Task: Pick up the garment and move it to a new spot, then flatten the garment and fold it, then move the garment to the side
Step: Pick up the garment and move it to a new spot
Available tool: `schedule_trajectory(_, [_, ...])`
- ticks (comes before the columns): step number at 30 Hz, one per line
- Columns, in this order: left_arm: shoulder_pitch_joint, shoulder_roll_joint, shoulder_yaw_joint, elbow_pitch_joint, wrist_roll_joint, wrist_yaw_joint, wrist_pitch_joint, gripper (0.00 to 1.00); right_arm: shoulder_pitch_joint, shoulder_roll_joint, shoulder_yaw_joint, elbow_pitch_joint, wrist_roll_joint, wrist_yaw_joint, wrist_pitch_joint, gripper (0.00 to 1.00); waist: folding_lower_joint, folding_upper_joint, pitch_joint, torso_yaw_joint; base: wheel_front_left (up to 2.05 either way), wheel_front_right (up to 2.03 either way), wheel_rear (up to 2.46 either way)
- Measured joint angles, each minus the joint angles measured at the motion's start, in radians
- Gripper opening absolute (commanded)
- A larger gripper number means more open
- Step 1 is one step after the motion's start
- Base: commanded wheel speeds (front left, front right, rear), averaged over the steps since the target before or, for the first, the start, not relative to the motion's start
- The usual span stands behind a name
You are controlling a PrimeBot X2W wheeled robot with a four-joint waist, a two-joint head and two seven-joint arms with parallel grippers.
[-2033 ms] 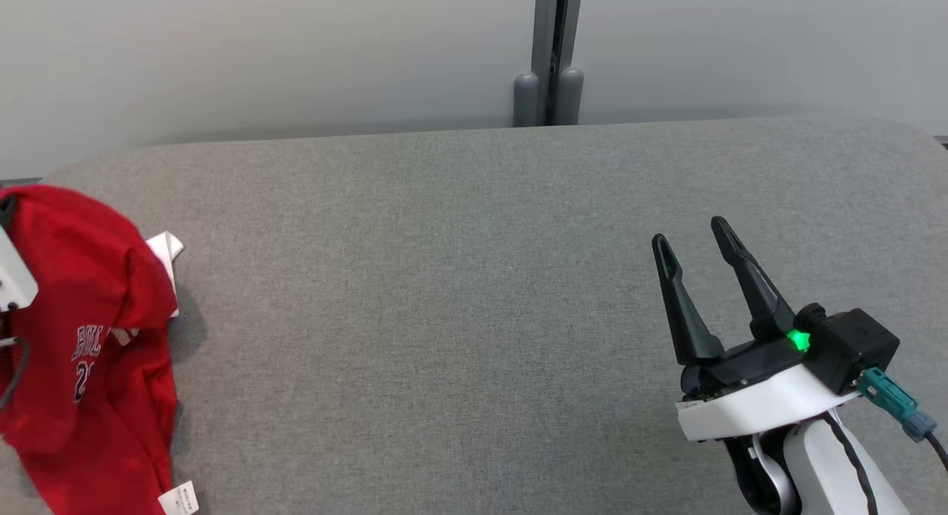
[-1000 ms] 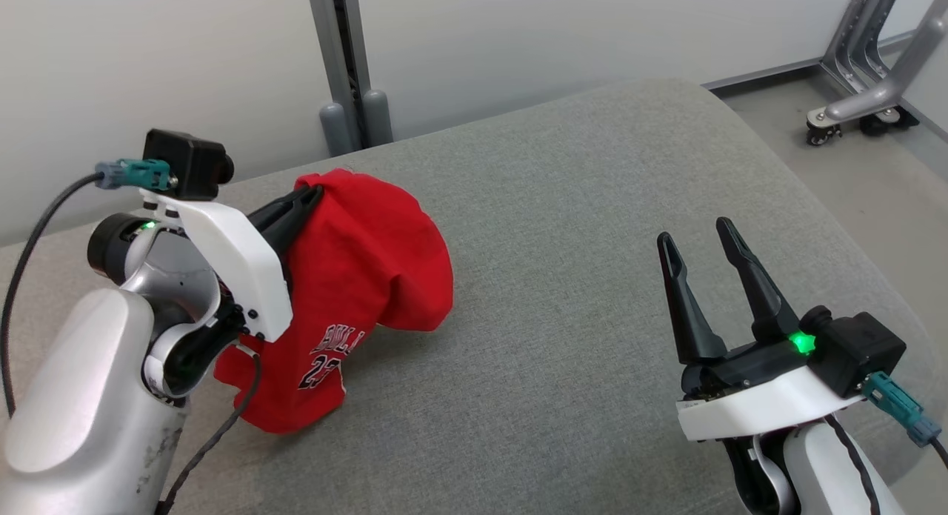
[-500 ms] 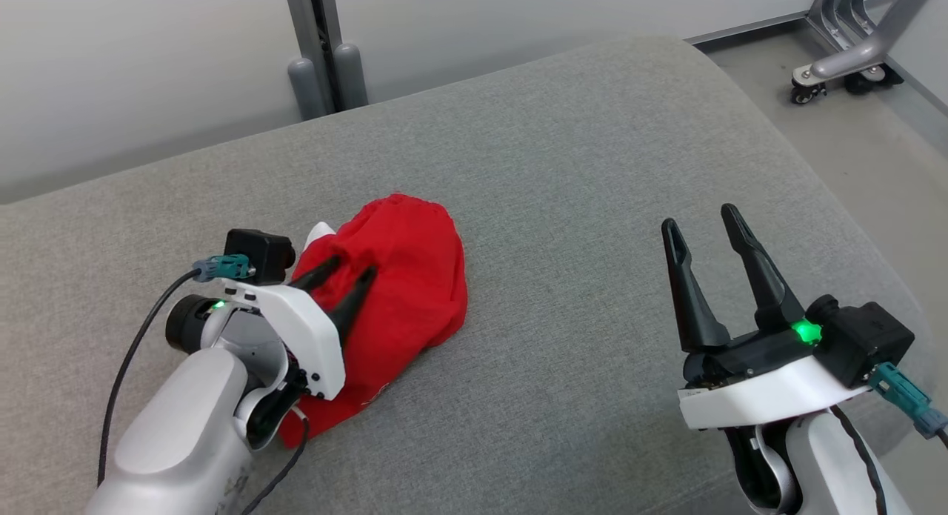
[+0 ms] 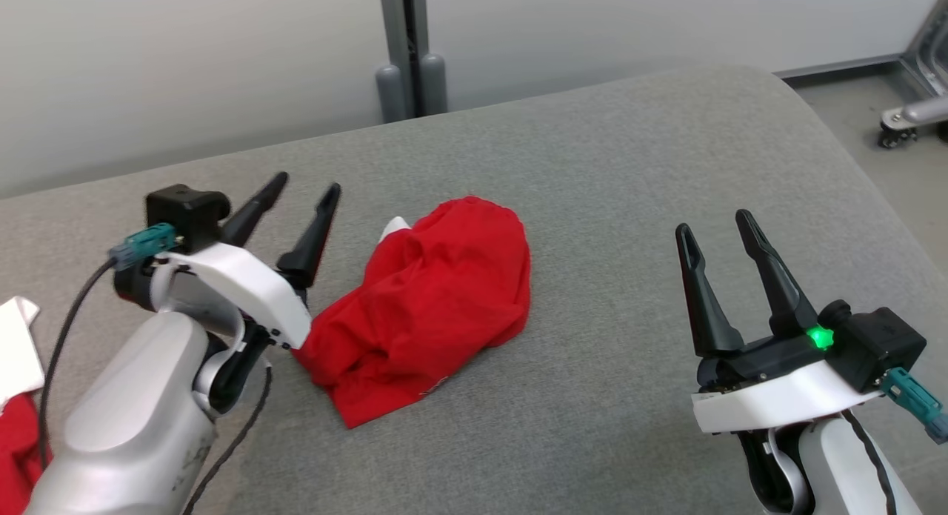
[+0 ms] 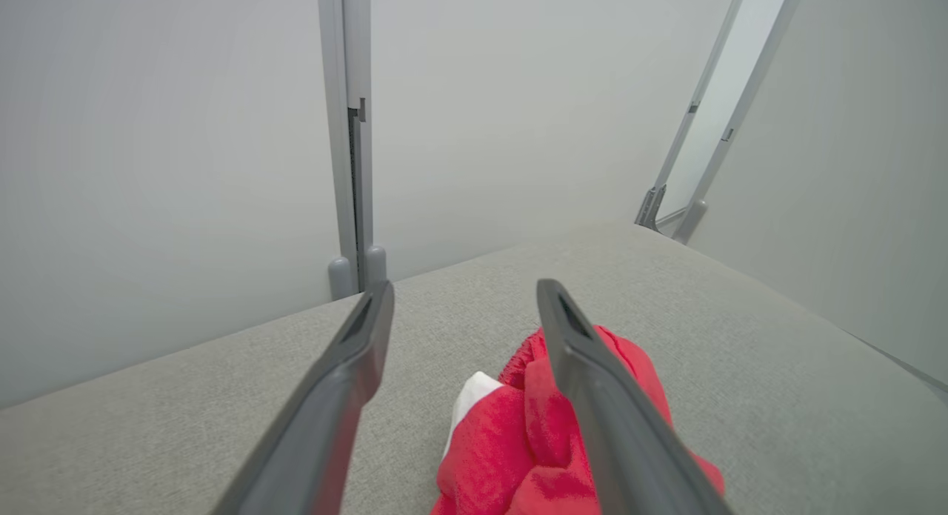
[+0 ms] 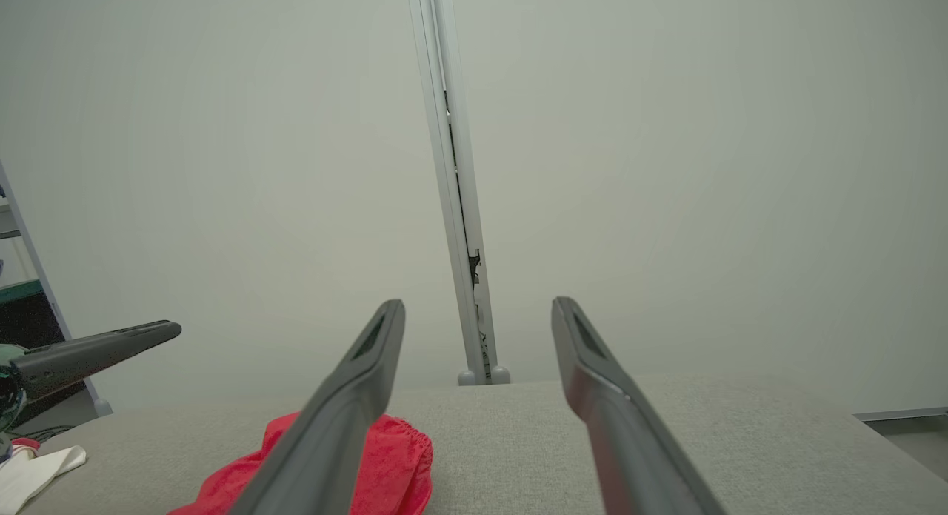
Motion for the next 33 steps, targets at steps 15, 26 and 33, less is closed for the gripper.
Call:
schedule_trajectory(15, [0.302, 0.090, 0.200, -0.305, 0.000, 0.255, -0.177, 1.00, 0.052, -0.030, -0.054, -0.002, 0.006, 0.000, 0.000, 1.00, 0.0000, 0.0000, -0.039, 0.118, 0.00, 0.00, 0.00])
schedule_trajectory(26, [0.563, -0.037, 0.352, -0.504, 0.160, 0.312, -0.187, 1.00, 0.094, -0.029, -0.090, 0.006, 0.007, 0.000, 0.000, 1.00, 0.0000, 0.0000, -0.048, 0.154, 0.00, 0.00, 0.00])
schedule_trajectory(33, [0.628, -0.122, 0.391, -0.494, 0.233, 0.268, -0.187, 1.00, 0.107, -0.029, -0.095, 0.008, 0.008, 0.000, 0.000, 1.00, 0.0000, 0.0000, -0.054, 0.161, 0.00, 0.00, 0.00])
